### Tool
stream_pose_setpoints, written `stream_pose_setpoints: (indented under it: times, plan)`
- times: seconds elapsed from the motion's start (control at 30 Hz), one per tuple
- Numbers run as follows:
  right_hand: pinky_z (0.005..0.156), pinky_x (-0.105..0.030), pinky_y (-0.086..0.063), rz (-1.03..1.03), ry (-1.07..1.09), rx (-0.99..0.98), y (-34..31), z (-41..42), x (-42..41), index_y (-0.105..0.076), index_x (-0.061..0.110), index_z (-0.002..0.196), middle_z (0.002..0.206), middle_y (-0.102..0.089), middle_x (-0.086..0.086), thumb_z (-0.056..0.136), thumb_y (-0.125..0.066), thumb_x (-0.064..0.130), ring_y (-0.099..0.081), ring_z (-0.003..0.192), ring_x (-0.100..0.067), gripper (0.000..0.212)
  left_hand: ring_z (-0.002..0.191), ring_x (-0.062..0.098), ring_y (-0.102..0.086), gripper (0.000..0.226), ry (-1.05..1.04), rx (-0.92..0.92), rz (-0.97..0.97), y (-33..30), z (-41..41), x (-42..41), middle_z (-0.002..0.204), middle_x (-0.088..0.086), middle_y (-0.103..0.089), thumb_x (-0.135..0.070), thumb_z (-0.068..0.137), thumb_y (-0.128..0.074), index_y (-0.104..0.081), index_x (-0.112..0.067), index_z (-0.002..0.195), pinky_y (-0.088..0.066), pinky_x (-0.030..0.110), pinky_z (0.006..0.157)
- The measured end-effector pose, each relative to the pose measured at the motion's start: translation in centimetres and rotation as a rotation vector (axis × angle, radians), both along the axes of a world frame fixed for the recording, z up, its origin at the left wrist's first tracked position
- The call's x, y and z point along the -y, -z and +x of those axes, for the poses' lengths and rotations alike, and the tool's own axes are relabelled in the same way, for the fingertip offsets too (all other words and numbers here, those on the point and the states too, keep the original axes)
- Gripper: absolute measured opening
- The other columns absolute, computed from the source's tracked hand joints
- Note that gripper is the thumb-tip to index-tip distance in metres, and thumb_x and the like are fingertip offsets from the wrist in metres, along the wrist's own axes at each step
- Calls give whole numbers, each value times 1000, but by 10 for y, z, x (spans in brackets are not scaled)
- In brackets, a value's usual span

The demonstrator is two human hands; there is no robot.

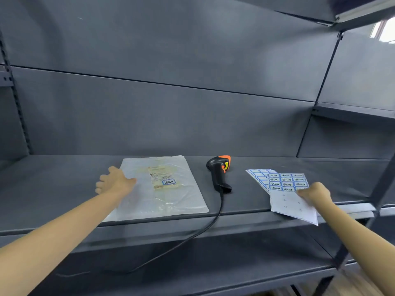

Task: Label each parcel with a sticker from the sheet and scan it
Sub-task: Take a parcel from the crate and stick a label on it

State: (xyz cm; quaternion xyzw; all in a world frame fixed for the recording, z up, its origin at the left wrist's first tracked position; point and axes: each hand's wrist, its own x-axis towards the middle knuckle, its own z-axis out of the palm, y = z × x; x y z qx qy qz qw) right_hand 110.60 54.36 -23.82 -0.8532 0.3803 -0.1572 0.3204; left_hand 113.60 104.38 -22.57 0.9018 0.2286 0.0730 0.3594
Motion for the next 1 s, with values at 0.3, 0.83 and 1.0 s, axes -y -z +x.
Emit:
stream_pose_setpoints:
  times: [0.3, 0.83, 1.0]
  plan:
    - [96, -37, -35, -165, -19, -149, 16, 19, -16, -56, 5, 106, 118, -59, -20, 89, -60, 34, -42, 118, -37, 33, 125, 39, -39, 75, -27, -39, 16, 3, 6, -3, 130, 23, -50, -32, 75, -80, -39, 1, 129, -34, 40, 99]
    - [107, -44, -18, -332, -108, -165, 29, 64, -47, -57, 11, 118, 136, -46, -9, 97, -33, 27, -20, 134, -34, 36, 118, 29, -55, 41, -29, 231, -391, 4, 11, -15, 130, 8, -59, 4, 80, -70, -65, -4, 120, -41, 35, 104]
    - [107, -43, -25, -454, -221, -85, 27, 60, -57, -52, 6, 126, 141, -46, -12, 99, -38, 28, -30, 134, -33, 38, 76, 25, -55, 32, 89, 351, -505, -8, 4, -8, 113, 11, -59, 4, 88, -54, -61, -13, 115, -47, 30, 64]
